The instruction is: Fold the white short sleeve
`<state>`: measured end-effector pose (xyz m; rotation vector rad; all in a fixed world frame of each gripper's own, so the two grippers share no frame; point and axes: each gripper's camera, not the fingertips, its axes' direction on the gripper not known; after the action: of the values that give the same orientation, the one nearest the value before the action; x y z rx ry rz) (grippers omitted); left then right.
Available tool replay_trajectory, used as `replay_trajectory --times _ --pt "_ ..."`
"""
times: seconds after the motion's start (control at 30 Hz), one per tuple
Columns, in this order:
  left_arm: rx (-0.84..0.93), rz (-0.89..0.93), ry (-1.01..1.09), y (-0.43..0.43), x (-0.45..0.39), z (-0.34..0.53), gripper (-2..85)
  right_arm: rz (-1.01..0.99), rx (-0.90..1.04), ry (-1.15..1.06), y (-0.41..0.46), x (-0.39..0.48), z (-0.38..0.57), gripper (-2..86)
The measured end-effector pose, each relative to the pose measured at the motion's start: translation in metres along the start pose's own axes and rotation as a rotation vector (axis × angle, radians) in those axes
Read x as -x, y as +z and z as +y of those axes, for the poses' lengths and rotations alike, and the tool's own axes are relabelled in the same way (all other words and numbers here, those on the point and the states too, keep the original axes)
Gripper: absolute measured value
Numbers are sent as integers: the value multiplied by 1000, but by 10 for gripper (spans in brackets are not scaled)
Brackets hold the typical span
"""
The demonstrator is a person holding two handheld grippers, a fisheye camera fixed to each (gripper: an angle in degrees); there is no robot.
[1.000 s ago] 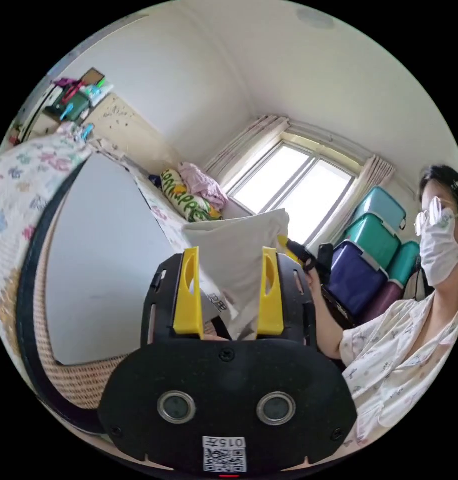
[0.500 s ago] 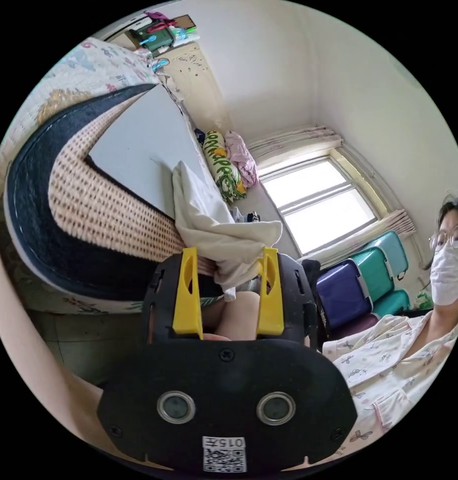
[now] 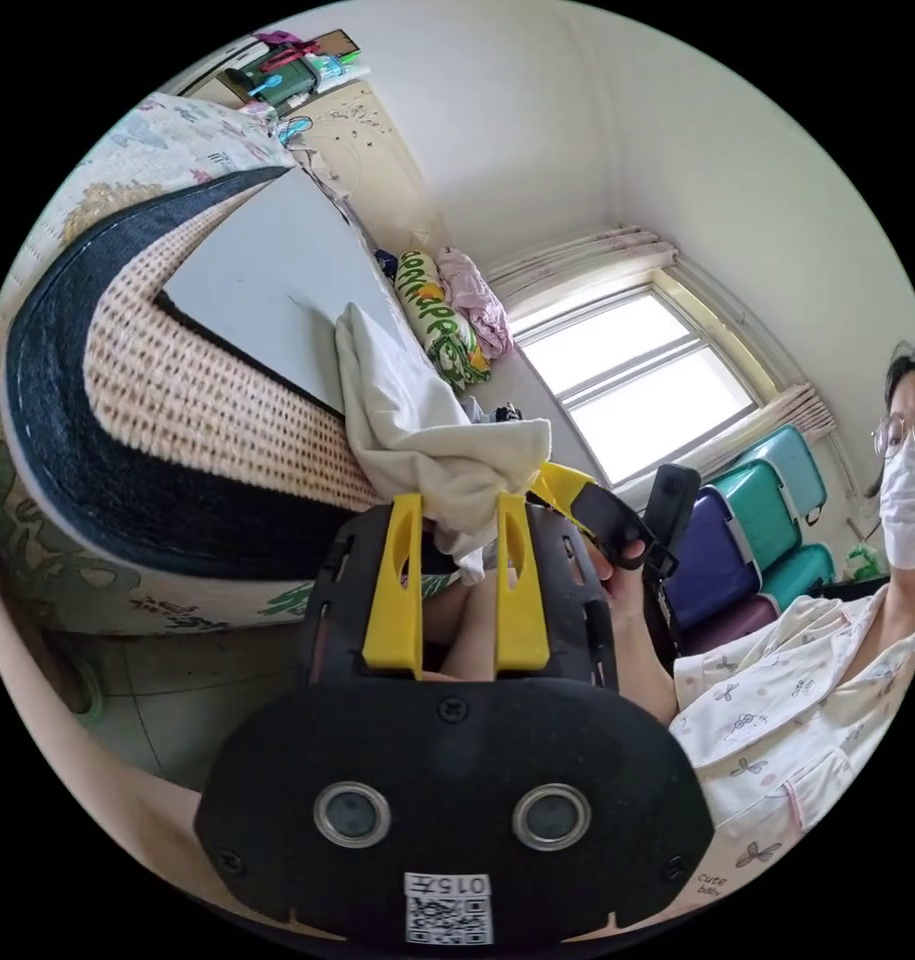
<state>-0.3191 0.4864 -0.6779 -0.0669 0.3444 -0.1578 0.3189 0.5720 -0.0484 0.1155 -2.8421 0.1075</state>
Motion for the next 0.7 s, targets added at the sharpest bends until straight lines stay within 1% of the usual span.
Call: replay_trajectory --times 0.1,0.17,0.27,0.33,0.4,0.47,0.5,0.57,0.6,0.67,0.7 --pt "14 -21 30 19 -1 18 81 41 38 -57 4 32 -1 133" --pt "32 -46 47 35 -2 34 59 51 72 -96 10 53 -5 105" --pt "55 -132 78 52 -4 57 30 122 98 -67 6 61 -21 47" --pt "23 -187 108 52 -10 70 19 136 49 -35 -26 58 -34 44" --pt "-24 -230 142 46 -17 79 13 127 -50 19 -85 41 -49 41" --pt "-54 -246 182 41 -28 80 9 64 -238 157 -205 -5 -69 39" --pt "-59 -250 196 41 -31 80 8 33 -294 192 -239 -19 -71 39" --pt "-119 -281 270 34 -50 78 7 -84 -506 293 -368 -70 -73 34" --pt "-141 -291 292 31 -56 78 7 -100 -549 302 -397 -80 -72 32" --pt "-228 -330 362 12 -80 80 7 -72 -660 317 -494 -99 -72 28" --pt "-249 -340 379 6 -86 81 7 -52 -677 320 -515 -101 -72 27"
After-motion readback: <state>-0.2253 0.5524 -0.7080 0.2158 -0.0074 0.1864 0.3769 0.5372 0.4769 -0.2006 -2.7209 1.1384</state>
